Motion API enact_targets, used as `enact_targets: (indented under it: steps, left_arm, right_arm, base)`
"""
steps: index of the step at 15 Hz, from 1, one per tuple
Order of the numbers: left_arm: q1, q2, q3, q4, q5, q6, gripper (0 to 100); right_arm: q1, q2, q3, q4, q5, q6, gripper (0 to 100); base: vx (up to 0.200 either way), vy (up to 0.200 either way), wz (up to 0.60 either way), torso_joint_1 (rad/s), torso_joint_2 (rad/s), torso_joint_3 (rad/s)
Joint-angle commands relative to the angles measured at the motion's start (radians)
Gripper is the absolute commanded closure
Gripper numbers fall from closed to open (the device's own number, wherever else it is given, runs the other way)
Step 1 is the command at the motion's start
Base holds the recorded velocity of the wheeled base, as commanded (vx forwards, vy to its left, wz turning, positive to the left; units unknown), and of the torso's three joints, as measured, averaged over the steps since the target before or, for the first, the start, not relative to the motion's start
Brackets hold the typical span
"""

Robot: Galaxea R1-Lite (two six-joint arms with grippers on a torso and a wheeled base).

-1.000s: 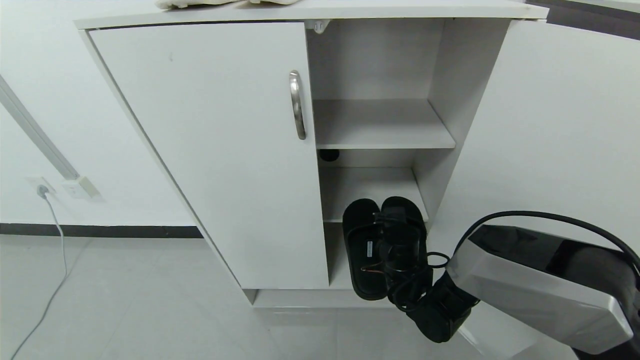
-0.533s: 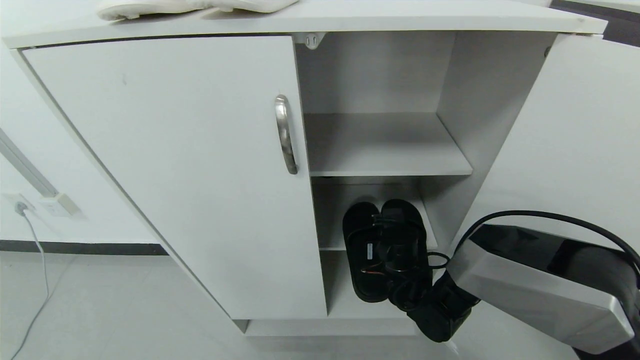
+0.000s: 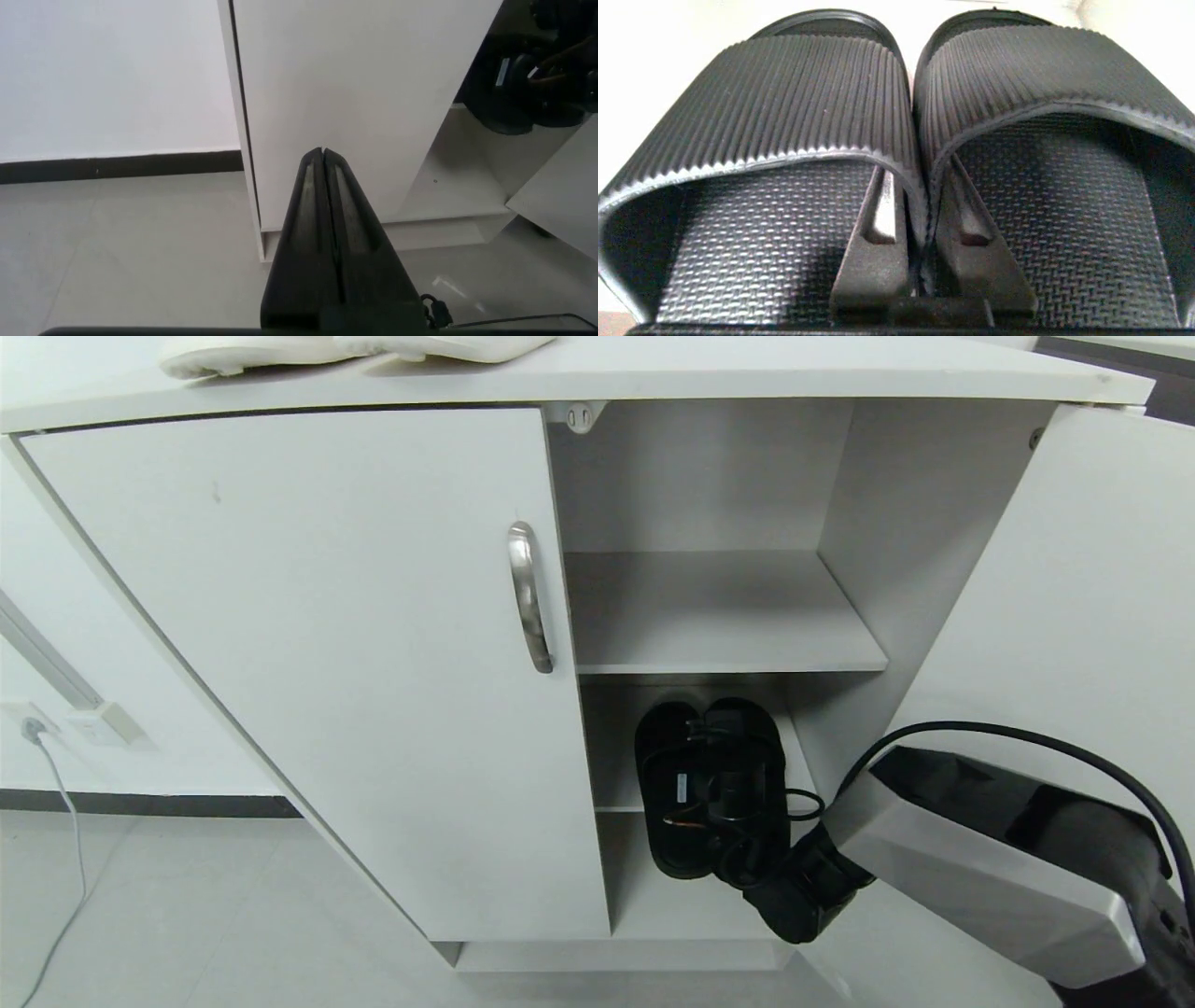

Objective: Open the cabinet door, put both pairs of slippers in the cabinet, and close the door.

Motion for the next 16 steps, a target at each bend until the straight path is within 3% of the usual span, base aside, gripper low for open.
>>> enact_targets:
  steps: [1,5,8,11,16]
  left_arm:
    - [0.000,0.002,-0.002,0.000,0.000,-0.001,100]
    - [0.000,0.002,0.000,0.000,0.000,0.001,100]
    - [0.000,0.002,0.000,0.000,0.000,0.005,100]
    - [0.000,0.002,0.000,0.000,0.000,0.005,100]
    - [0.000,0.002,0.000,0.000,0.000,0.004,100]
  right_arm:
    - [-0.018,0.062,-0.100,0.043,0.000,0.000,100]
    - [-0.034,0.085,-0.226,0.167,0.000,0.045,100]
    - [-0.051,0.096,-0.372,0.357,0.043,0.118,100]
    - [-0.070,0.153,-0.505,0.417,0.043,0.112,100]
    - [-0.092,0.173,-0.559,0.431,0.044,0.094,100]
  base:
    - [0.000,0.000,0.00,0.000,0.00,0.000]
    - [0.000,0.000,0.00,0.000,0.00,0.000]
    - [0.000,0.000,0.00,0.000,0.00,0.000]
    - [0.000,0.000,0.00,0.000,0.00,0.000]
    - [0.000,0.000,0.00,0.000,0.00,0.000]
